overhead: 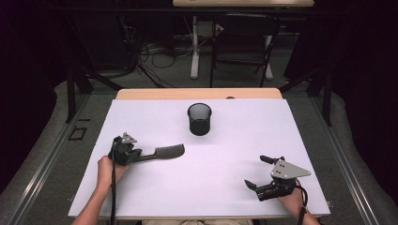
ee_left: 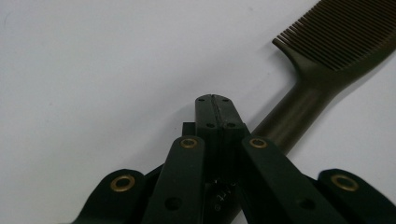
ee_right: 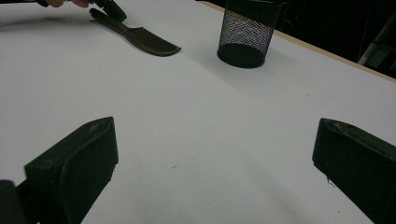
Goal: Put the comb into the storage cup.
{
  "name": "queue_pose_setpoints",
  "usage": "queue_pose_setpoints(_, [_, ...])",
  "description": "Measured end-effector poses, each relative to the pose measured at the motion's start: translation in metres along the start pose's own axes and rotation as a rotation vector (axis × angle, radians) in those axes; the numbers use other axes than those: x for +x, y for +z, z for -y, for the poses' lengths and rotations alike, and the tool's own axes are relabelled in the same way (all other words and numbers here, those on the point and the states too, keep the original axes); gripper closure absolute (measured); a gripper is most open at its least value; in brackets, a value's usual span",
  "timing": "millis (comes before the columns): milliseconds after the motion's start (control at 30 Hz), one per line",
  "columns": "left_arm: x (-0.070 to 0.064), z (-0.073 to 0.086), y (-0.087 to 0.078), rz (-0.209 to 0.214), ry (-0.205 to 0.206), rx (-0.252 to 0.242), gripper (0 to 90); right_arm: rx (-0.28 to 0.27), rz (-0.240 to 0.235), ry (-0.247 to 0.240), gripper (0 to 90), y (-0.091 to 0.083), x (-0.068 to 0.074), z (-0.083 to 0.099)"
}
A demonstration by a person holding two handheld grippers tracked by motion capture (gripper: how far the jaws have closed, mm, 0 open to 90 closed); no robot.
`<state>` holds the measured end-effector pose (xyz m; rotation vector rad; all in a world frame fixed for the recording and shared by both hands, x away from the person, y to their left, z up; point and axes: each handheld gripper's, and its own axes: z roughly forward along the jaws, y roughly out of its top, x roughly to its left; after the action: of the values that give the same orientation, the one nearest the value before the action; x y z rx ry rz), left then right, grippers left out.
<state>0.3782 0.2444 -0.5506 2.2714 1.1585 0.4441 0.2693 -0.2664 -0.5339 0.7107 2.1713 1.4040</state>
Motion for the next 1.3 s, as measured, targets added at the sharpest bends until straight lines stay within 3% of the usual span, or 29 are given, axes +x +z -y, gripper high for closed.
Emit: queue_pose_setpoints(1300, [-0.0066, 0.0041, -0.0081, 0.028, -0.036, 0.043, 90.0, -0.003, -0.001, -0.004, 0.0, 0.0002, -0.0009, -0.0007])
